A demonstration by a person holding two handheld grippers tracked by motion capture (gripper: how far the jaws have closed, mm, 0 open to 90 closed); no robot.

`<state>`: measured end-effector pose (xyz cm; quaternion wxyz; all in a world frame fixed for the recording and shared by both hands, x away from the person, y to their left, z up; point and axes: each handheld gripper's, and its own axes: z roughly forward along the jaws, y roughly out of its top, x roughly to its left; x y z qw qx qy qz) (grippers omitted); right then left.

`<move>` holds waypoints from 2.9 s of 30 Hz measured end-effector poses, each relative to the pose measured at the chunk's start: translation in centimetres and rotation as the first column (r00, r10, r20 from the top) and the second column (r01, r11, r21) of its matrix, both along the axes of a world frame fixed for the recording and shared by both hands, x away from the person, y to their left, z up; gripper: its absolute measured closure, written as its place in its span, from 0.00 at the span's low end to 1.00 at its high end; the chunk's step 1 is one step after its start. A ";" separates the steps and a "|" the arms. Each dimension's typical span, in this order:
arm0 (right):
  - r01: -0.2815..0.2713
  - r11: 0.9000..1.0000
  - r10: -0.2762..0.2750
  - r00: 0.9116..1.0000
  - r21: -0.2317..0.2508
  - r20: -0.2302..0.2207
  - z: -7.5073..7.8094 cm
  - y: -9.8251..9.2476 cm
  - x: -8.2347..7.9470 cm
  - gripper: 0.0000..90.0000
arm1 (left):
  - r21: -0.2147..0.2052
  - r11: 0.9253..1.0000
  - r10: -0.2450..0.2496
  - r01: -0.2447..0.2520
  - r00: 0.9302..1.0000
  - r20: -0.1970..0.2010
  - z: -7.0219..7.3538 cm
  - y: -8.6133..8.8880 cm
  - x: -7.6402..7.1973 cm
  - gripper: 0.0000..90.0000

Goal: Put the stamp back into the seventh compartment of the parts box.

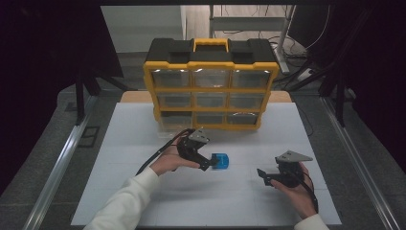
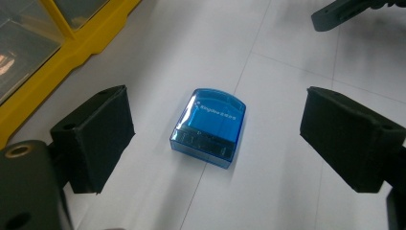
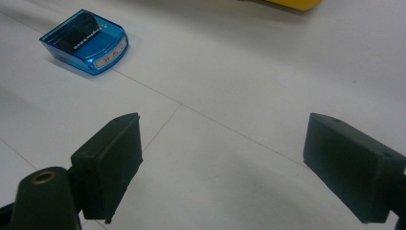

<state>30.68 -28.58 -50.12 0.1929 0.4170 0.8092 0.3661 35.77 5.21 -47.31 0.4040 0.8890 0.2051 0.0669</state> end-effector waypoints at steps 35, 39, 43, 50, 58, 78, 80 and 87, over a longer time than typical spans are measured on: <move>0.004 1.000 -0.004 1.000 0.006 -0.003 0.0 -0.1 0.0 0.15 | 0.041 0.999 -0.020 0.021 0.999 -0.032 -1.4 -1.7 0.9 0.12; 0.004 1.000 -0.004 1.000 0.007 -0.001 0.0 -0.1 0.0 0.15 | 0.040 0.999 -0.022 0.023 0.999 -0.037 -1.6 -1.8 1.0 0.13; 0.006 1.000 -0.006 1.000 0.006 0.001 0.1 -0.1 0.0 0.15 | 0.049 0.998 -0.030 0.032 0.999 -0.039 -1.8 -2.1 1.2 0.13; 0.001 1.000 -0.001 1.000 0.000 0.008 0.1 -0.1 0.0 0.15 | 0.080 0.996 -0.043 0.046 0.998 -0.043 -2.4 -2.5 1.2 0.14; 0.000 1.000 0.000 1.000 0.002 0.009 0.2 0.0 -0.1 0.15 | 0.102 0.994 -0.042 0.048 0.998 -0.057 -3.1 -3.2 1.6 0.14; -0.001 1.000 0.001 1.000 -0.003 0.004 0.1 0.0 0.0 0.15 | 0.157 0.985 -0.052 0.068 0.993 -0.101 -4.9 -4.5 3.1 0.18; 0.000 1.000 0.000 1.000 -0.003 0.005 0.1 0.0 0.0 0.15 | 0.160 0.984 -0.057 0.074 0.993 -0.105 -5.1 -4.7 3.2 0.19; 0.000 1.000 0.000 1.000 -0.005 0.002 0.0 0.0 0.1 0.15 | 0.170 0.981 -0.076 0.091 0.992 -0.096 -5.3 -4.9 3.1 0.25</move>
